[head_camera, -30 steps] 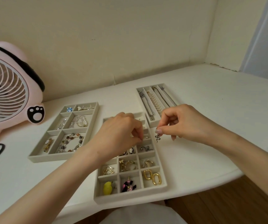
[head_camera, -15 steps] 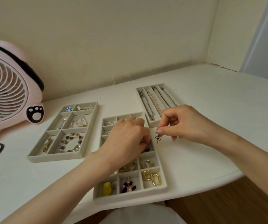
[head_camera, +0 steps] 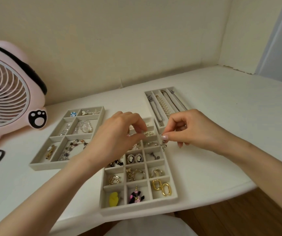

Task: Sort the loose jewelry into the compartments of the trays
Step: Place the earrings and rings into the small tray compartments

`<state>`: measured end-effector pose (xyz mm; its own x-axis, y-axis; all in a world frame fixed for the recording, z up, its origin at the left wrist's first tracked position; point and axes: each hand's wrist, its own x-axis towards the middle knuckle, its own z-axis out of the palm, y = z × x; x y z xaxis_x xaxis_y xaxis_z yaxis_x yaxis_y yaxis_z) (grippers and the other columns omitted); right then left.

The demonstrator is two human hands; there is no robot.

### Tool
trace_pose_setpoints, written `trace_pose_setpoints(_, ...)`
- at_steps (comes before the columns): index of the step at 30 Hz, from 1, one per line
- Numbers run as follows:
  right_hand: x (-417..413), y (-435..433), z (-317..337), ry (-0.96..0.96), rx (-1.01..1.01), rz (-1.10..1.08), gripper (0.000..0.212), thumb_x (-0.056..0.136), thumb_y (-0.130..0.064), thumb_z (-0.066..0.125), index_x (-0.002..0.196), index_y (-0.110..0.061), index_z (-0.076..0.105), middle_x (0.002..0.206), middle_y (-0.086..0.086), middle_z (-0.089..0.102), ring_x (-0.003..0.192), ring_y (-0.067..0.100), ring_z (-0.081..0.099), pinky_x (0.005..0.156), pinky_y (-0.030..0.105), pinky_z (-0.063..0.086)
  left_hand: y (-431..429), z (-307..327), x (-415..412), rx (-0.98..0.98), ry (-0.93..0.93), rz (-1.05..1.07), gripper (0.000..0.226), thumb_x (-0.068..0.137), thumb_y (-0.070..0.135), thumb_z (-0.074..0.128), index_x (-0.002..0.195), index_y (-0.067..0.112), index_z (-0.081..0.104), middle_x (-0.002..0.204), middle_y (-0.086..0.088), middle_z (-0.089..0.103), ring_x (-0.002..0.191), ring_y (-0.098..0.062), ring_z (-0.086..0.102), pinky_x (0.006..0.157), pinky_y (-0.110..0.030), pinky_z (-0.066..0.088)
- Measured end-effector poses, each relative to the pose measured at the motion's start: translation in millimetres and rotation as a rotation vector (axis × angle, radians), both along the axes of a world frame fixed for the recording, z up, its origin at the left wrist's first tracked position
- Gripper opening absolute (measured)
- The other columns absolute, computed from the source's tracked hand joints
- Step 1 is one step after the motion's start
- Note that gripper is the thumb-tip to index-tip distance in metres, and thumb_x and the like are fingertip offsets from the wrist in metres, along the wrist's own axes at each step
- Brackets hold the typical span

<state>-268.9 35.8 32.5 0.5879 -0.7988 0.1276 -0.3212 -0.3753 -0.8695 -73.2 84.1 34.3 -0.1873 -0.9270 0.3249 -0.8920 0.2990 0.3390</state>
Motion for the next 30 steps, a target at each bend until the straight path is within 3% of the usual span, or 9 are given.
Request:
trace_pose_setpoints(3, 4, 1, -1, -0.028, 0.019, 0.02, 0.016, 0.078, -0.005, 0.074, 0.067, -0.011, 0.063, 0.063, 0.0, 0.067, 0.049, 0.004, 0.056, 0.046, 0.012, 0.041, 4, -2, -4, 0.056, 0.042, -0.02, 0.018, 0.08, 0.027, 0.069, 0.084, 0.038, 0.055, 0.078, 0.023, 0.059, 0.077, 0.0, 0.045, 0.064, -0.018, 0.036)
trace_pose_setpoints(7, 3, -1, 0, -0.019, 0.005, 0.002, 0.014, 0.078, -0.006, 0.073, 0.068, -0.009, 0.064, 0.068, 0.003, 0.069, 0.05, 0.006, 0.056, 0.046, 0.013, 0.04, 7, -7, -11, 0.005, -0.184, -0.087, 0.008, 0.08, 0.031, 0.069, 0.087, 0.033, 0.066, 0.082, 0.018, 0.05, 0.082, -0.005, 0.042, 0.068, -0.021, 0.03)
trace_pose_setpoints(11, -2, -2, 2, -0.025, -0.004, -0.028, 0.013, 0.079, -0.004, 0.072, 0.069, -0.008, 0.064, 0.073, 0.007, 0.071, 0.049, 0.003, 0.057, 0.045, 0.012, 0.04, 5, -8, -21, 0.026, -0.368, -0.126, 0.017, 0.084, 0.038, 0.061, 0.099, 0.034, 0.066, 0.09, 0.014, 0.041, 0.089, -0.006, 0.032, 0.076, -0.022, 0.023)
trace_pose_setpoints(18, -3, 0, 1, -0.022, 0.003, -0.019, 0.018, 0.079, 0.0, 0.071, 0.066, -0.01, 0.063, 0.063, -0.001, 0.067, 0.048, -0.001, 0.056, 0.045, 0.011, 0.04, -1, -3, -33, 0.048, -0.531, -0.133, 0.012, 0.087, 0.035, 0.055, 0.094, 0.029, 0.062, 0.09, 0.011, 0.037, 0.103, -0.014, 0.043, 0.084, -0.028, 0.031)
trace_pose_setpoints(24, -3, 2, 3, -0.014, 0.004, -0.015, 0.016, 0.079, -0.001, 0.071, 0.068, -0.009, 0.063, 0.067, 0.001, 0.069, 0.048, -0.003, 0.056, 0.045, 0.011, 0.04, -1, -9, -30, 0.02, -0.485, -0.107, 0.019, 0.09, 0.037, 0.05, 0.1, 0.027, 0.062, 0.096, 0.009, 0.047, 0.102, -0.013, 0.044, 0.085, -0.028, 0.033)
trace_pose_setpoints(30, -1, 2, 2, 0.002, 0.007, -0.011, 0.015, 0.079, -0.003, 0.072, 0.068, -0.008, 0.063, 0.064, -0.002, 0.066, 0.048, -0.003, 0.056, 0.045, 0.01, 0.04, -1, -2, -8, -0.056, -0.217, -0.064, 0.016, 0.082, 0.04, 0.062, 0.088, 0.026, 0.069, 0.08, 0.013, 0.049, 0.079, -0.007, 0.043, 0.065, -0.023, 0.029)
